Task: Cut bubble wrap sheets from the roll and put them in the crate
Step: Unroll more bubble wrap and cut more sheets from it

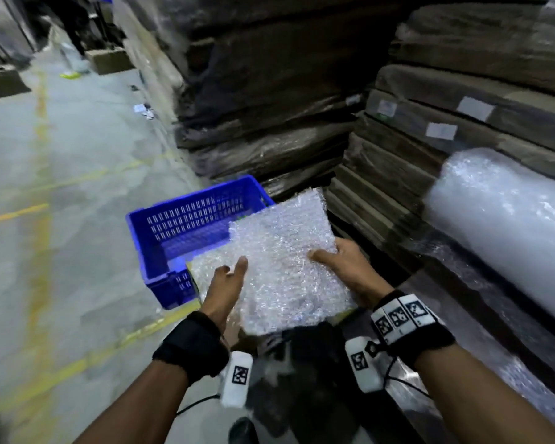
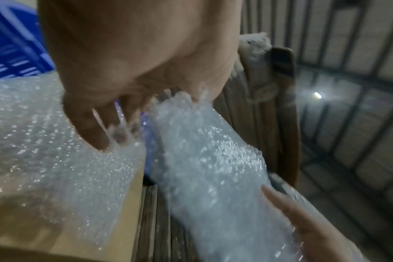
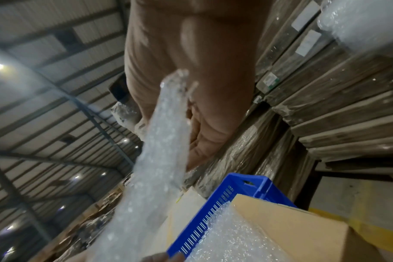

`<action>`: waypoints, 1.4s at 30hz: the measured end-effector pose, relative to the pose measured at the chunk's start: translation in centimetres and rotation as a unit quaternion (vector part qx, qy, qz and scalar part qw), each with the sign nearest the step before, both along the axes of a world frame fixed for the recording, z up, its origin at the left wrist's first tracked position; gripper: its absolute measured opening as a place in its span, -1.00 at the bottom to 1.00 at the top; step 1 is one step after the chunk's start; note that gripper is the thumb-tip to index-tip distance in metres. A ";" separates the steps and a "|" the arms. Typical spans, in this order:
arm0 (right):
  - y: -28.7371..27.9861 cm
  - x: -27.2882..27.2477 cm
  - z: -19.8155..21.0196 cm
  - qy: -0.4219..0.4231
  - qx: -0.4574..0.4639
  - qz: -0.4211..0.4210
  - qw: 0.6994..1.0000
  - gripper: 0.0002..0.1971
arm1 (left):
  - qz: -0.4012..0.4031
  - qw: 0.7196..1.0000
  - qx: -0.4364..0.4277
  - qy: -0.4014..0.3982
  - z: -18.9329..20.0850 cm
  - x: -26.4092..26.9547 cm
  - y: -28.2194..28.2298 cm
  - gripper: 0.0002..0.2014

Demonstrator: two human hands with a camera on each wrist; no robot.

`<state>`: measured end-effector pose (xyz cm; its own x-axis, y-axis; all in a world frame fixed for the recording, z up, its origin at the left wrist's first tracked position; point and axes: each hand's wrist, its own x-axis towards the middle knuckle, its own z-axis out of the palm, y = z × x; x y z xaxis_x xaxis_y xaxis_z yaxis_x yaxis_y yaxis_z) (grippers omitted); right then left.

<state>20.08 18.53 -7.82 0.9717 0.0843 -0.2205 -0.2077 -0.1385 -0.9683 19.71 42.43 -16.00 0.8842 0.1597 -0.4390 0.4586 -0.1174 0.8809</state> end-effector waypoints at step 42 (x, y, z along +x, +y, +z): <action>7.0 12.3 -15.7 -0.200 -0.387 0.161 0.886 -0.70 | -0.061 0.859 0.491 -0.132 -7.9 4.2 7.9 -0.41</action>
<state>32.42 25.55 -23.57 0.9380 0.3459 0.0229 0.3017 -0.7821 -0.5452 23.95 50.30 -23.94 0.9688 0.2371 0.0719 0.1897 -0.8964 0.4007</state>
